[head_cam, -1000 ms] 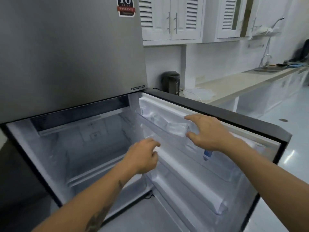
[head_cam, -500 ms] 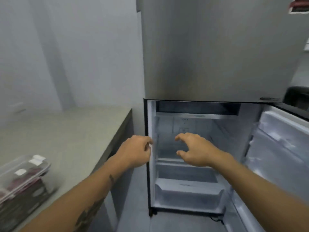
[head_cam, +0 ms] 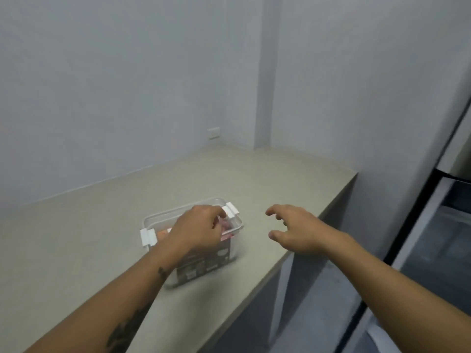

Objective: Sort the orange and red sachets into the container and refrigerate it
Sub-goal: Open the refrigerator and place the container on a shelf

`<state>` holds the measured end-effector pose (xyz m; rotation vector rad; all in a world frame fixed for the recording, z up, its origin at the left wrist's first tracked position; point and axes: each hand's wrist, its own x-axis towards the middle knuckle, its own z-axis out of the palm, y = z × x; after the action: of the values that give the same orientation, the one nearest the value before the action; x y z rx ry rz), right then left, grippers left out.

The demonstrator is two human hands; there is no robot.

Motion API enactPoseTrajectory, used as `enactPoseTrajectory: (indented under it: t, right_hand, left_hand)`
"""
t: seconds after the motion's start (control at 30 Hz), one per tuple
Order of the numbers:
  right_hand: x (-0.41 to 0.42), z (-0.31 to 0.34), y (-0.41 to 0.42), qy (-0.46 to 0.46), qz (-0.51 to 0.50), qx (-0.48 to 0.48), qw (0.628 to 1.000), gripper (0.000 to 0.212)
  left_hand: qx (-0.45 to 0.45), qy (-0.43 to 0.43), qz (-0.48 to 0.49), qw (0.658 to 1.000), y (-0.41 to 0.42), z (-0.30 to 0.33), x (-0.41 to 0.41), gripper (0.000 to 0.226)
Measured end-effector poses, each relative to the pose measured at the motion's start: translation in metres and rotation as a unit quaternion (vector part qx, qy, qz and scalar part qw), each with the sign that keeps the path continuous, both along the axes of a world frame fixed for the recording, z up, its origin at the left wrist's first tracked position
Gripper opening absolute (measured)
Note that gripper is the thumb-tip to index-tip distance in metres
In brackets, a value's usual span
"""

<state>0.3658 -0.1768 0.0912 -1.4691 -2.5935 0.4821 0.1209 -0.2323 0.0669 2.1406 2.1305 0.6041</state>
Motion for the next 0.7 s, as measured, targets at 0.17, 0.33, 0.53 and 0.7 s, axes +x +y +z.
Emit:
enactPoseTrajectory:
  t: [0.17, 0.33, 0.53, 0.7]
  right_hand:
    - [-0.063, -0.021, 0.055, -0.01, 0.086, -0.031, 0.996, 0.059]
    - [-0.108, -0.045, 0.11, -0.014, 0.14, -0.07, 0.988, 0.067]
    - [-0.147, -0.092, 0.149, -0.034, 0.154, -0.118, 0.98, 0.065]
    - [-0.166, -0.122, 0.155, -0.008, 0.113, -0.05, 0.992, 0.055]
  left_hand:
    - [-0.02, 0.021, 0.121, 0.992, -0.006, -0.017, -0.057, 0.034]
    - [-0.057, 0.015, 0.27, 0.961, -0.003, -0.043, -0.096, 0.045]
    - [-0.125, -0.16, 0.392, 0.897, 0.004, -0.093, -0.1, 0.06]
    - [-0.073, -0.218, 0.416, 0.88, 0.016, -0.111, -0.104, 0.05]
